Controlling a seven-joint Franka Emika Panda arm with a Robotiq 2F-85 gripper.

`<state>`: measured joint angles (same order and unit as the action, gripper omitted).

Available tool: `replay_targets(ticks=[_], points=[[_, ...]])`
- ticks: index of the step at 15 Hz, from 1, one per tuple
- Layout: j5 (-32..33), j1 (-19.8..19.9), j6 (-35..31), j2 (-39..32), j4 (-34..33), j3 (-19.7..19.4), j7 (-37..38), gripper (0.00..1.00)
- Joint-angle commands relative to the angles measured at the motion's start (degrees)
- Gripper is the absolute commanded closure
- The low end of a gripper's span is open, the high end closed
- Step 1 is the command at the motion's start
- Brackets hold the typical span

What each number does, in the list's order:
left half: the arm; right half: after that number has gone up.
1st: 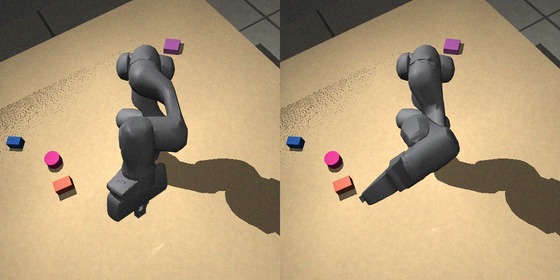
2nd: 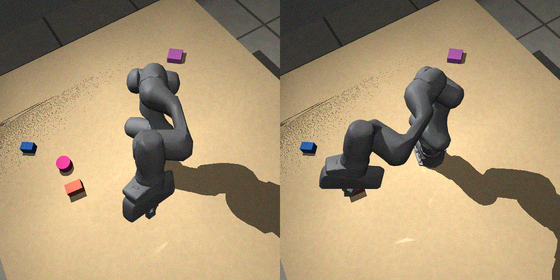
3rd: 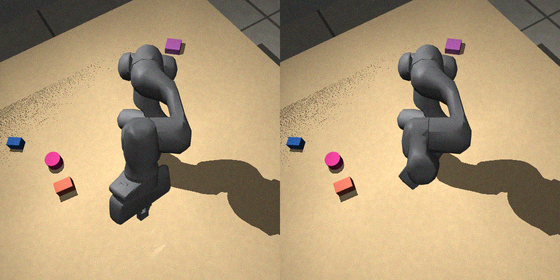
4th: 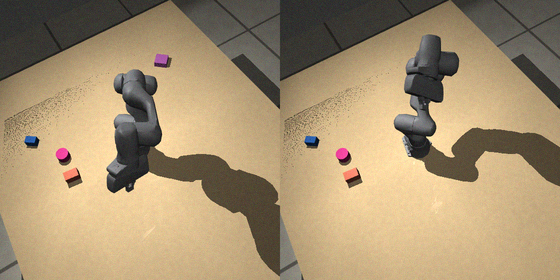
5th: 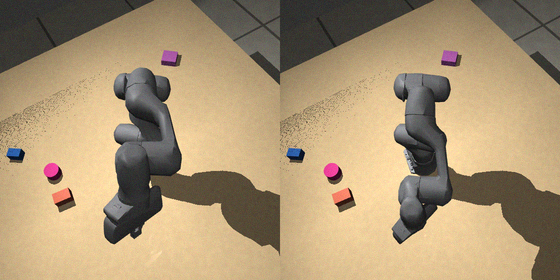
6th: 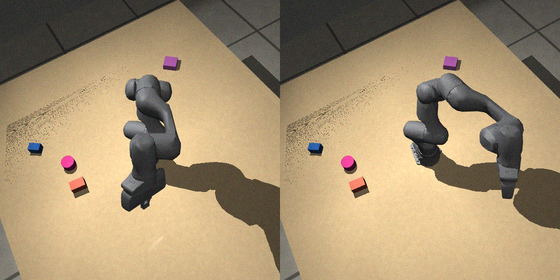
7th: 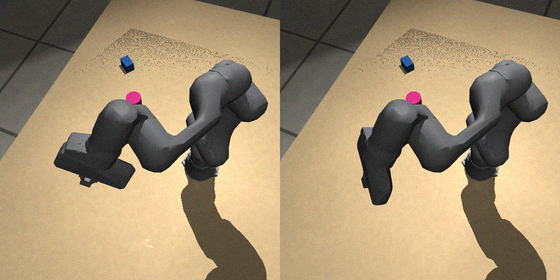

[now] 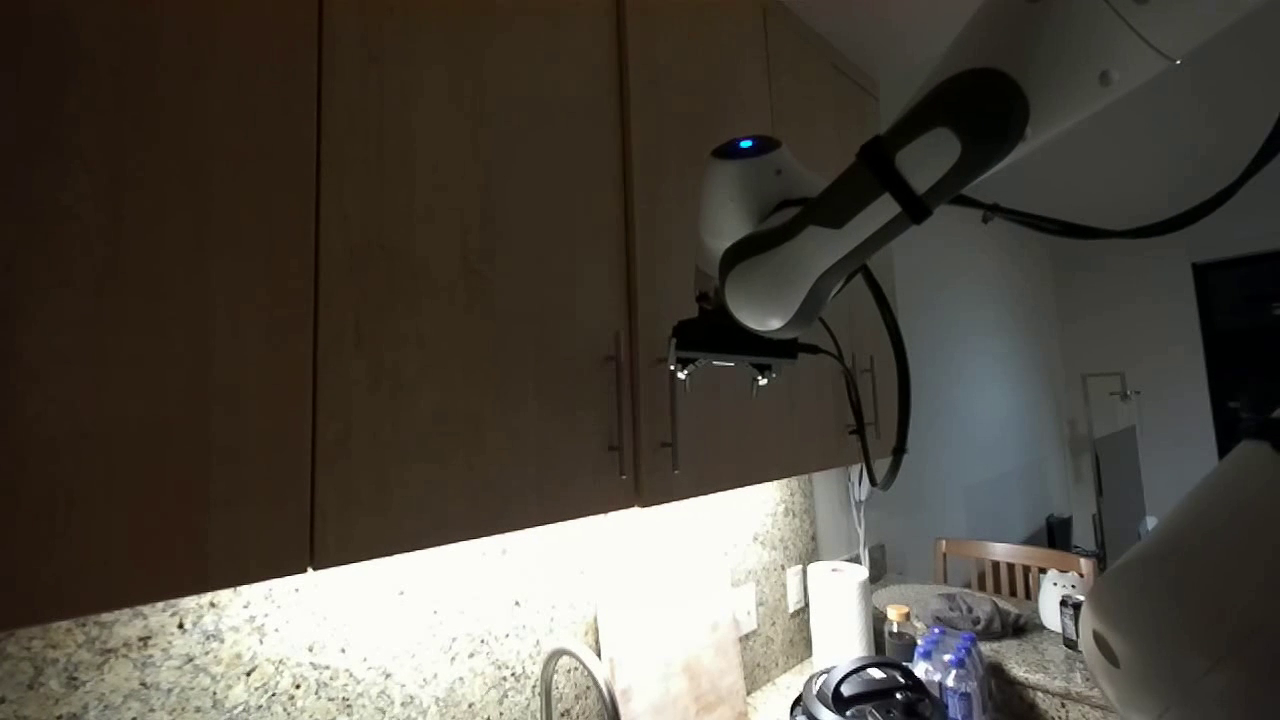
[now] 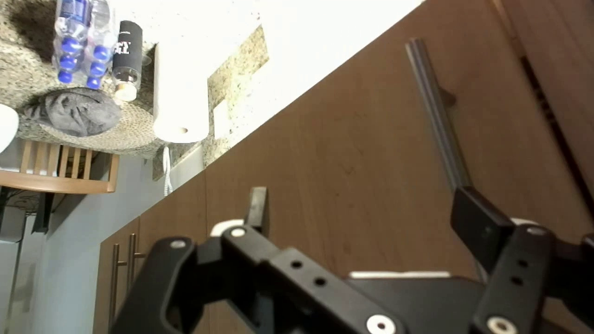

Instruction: Open the top right cabinet door

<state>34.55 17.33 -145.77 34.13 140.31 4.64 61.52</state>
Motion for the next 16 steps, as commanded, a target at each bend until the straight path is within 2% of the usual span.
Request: replay_targets(ticks=[1, 5, 8, 13, 16], points=[[-0.7, 2.0, 0.9, -0.1, 0.3, 0.4, -0.8, 0.0], [-1.3, 2.8, 1.2, -0.3, -0.1, -0.8, -1.5, 0.0], [-2.1, 1.5, 0.5, -0.4, -0.1, -1.6, -3.4, 0.0], [-1.5, -1.2, 0.5, -0.1, -0.1, 0.8, -5.7, 0.0], [0.3, -1.0, -0.7, -1.5, -1.5, 3.0, -5.2, 0.0]])
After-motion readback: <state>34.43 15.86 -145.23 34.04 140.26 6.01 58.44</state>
